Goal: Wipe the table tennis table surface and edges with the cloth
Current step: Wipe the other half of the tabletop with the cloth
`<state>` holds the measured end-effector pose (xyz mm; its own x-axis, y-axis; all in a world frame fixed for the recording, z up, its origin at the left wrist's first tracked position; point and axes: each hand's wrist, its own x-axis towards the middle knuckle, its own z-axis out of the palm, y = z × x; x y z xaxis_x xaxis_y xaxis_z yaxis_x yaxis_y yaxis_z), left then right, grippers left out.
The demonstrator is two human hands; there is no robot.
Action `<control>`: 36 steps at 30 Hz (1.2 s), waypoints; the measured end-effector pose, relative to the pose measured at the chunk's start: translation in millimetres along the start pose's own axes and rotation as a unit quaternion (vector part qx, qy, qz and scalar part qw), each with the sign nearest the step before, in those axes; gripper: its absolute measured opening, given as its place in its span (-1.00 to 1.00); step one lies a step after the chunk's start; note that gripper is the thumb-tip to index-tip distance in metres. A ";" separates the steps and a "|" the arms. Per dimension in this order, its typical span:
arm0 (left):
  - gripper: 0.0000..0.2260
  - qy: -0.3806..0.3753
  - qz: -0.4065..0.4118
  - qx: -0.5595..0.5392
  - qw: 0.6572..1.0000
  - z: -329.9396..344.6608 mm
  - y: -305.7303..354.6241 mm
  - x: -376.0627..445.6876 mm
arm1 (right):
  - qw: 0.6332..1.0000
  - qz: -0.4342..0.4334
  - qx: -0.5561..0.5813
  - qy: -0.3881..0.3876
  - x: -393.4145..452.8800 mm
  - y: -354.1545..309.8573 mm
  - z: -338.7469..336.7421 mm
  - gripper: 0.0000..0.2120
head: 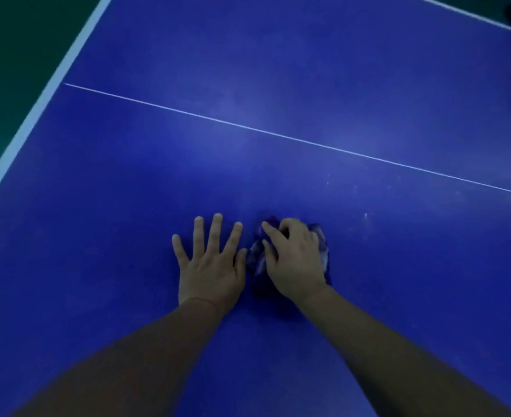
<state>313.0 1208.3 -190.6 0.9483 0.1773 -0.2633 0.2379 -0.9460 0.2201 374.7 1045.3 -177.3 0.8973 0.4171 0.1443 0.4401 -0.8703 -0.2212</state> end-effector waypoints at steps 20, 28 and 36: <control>-0.45 0.069 -0.159 -0.089 0.981 2.5 112.9 80.3 | 0.993 0.109 -0.024 0.049 110.0 88.8 -0.5 -0.72; -0.40 0.055 -0.162 -0.044 0.984 4.1 113.9 80.8 | 0.954 0.294 -0.054 0.021 95.9 123.3 -21.1 -0.67; -0.39 0.057 -0.128 -0.026 0.990 7.4 109.2 83.2 | 0.978 0.203 -0.056 -0.009 156.6 107.9 -4.7 -0.70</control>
<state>416.4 1117.7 -195.4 0.8723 0.4417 -0.2098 0.4812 -0.8515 0.2082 562.5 1015.4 -174.0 0.9981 0.0355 0.0496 0.0426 -0.9877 -0.1504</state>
